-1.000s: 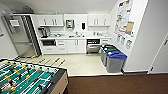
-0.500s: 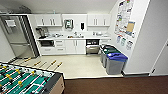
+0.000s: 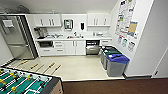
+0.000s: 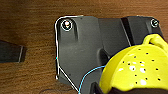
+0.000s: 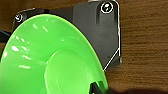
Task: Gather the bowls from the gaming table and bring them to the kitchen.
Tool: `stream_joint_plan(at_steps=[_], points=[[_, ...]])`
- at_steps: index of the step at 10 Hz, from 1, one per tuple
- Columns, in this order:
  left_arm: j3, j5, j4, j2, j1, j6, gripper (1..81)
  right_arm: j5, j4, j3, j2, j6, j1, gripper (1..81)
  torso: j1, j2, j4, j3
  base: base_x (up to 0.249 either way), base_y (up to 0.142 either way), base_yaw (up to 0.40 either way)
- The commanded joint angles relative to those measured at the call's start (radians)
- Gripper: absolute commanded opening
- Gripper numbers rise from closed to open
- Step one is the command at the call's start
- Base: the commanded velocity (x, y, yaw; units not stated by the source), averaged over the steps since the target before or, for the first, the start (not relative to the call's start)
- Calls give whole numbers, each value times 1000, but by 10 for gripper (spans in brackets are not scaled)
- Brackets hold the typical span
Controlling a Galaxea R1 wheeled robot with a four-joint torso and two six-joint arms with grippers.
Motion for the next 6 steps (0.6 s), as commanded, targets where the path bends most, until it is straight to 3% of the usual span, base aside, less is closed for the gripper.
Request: stream_joint_plan(at_steps=[1, 6], points=[[-4, 43, 7, -11, -35, 3, 10, -49, -8, -1, -13, -3, 34, 10, 0, 0, 0, 0, 179, 0, 0], [-4, 41, 7, -11, -35, 3, 10, -51, -8, -1, -11, -3, 35, 10, 0, 0, 0, 0, 179, 0, 0]])
